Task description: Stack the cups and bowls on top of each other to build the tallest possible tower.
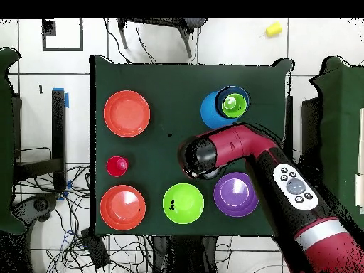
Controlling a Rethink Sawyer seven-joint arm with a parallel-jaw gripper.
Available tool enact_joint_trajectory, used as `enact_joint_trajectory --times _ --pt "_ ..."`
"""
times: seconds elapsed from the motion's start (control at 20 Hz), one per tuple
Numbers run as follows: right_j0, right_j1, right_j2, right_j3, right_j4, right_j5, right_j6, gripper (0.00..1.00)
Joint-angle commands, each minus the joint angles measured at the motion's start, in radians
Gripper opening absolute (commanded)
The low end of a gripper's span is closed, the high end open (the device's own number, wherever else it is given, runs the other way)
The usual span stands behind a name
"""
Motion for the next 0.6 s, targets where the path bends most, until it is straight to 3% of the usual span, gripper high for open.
enact_joint_trajectory --times 0.05,0.6 --pt "0.036 0.080 -0.050 -0.058 -0.112 -0.068 -0.086 1.00" --pt "0.060 0.108 -0.069 -0.088 -0.098 -0.031 -0.073 1.00"
